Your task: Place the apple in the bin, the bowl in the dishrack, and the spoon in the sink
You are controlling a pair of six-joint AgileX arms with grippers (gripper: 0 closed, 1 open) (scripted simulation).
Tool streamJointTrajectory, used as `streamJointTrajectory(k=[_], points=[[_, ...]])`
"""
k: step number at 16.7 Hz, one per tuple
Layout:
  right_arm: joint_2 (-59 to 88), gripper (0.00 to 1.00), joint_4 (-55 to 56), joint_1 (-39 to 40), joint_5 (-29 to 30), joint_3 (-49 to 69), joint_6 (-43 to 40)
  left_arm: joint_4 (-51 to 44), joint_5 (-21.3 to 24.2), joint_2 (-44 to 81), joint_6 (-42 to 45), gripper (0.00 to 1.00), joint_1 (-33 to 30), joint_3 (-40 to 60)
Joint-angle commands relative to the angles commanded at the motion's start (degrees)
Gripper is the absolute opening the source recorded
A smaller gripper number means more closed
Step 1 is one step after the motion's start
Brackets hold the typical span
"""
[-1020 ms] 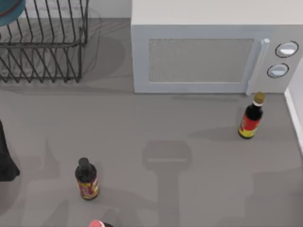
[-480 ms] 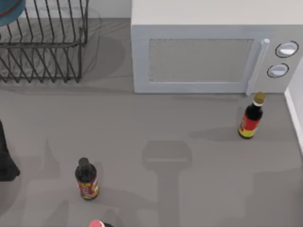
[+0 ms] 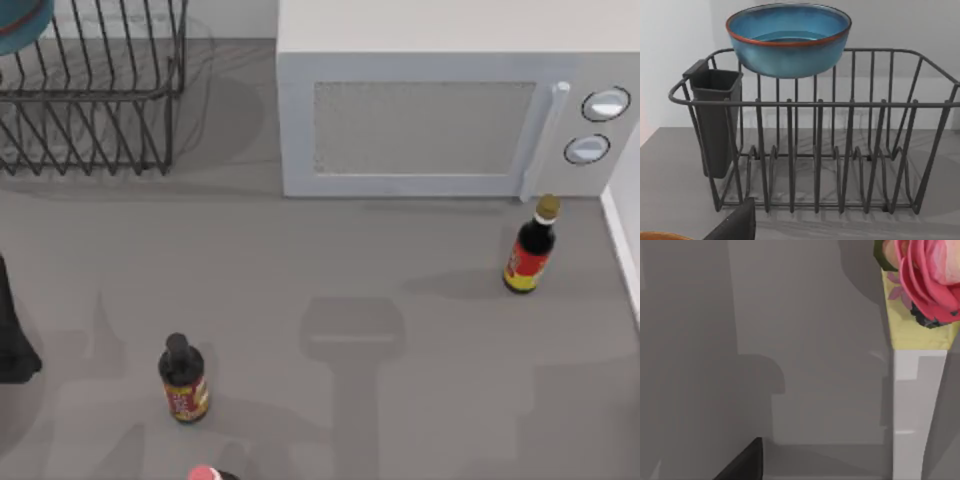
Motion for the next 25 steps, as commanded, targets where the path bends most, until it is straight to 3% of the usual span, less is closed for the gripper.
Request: streamJointTrajectory(k=[6,18,25], points=[[0.0,0.0,0.0,0.0,0.0,0.0,0.0,0.0,0.0,0.0,0.0,1.0,0.0,0.0],[-12.66,0.0,-29.13,-0.43,-0.82,17.18,-0.64,0.0,0.0,0.0,0.0,1.0,0.0,0.0],[-13.87,0.0,-31.06,-0.34,-0.83,18.58,-0.44,0.0,0.0,0.0,0.0,1.0,0.0,0.0]])
